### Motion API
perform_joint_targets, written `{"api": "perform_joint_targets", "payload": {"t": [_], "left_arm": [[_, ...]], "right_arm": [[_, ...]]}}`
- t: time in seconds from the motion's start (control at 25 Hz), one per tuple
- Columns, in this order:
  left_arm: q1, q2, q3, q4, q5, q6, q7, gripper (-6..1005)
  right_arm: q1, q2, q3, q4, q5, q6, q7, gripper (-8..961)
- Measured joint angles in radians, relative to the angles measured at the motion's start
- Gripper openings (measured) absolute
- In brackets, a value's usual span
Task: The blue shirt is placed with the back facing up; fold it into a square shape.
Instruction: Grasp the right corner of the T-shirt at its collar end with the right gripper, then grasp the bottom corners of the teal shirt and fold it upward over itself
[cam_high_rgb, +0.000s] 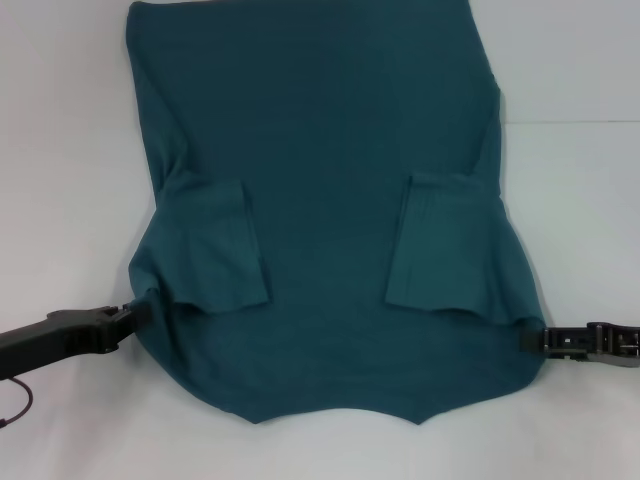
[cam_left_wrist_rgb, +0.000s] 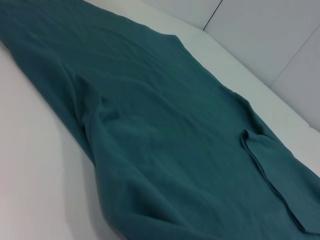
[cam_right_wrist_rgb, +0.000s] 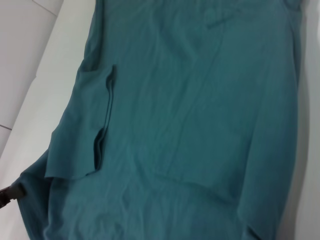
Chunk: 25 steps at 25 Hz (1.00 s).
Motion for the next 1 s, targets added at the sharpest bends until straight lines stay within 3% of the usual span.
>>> {"api": "perform_joint_targets", "payload": {"t": [0.16, 0.56, 0.68, 1.0], "left_arm": [[0.0, 0.0, 0.0, 0.001, 0.0, 0.0, 0.0, 40], [0.0, 0.001, 0.0, 0.002, 0.0, 0.0, 0.0, 41], [0.0, 0.001, 0.0, 0.002, 0.001, 0.0, 0.0, 40], [0.014, 0.003, 0.0, 0.011, 0.007, 0.019, -0.012, 40]], "right_arm": [[-0.003, 0.003, 0.0, 0.003, 0.0, 0.003, -0.001, 798], [-0.012, 0.009, 0.004, -0.007, 0.003, 0.005, -0.011, 327], [-0.014, 0.008, 0.018, -0.001, 0.003, 0.005, -0.036, 86], [-0.031, 0.01, 0.047, 0.007, 0.002, 0.001, -0.09, 35]]}}
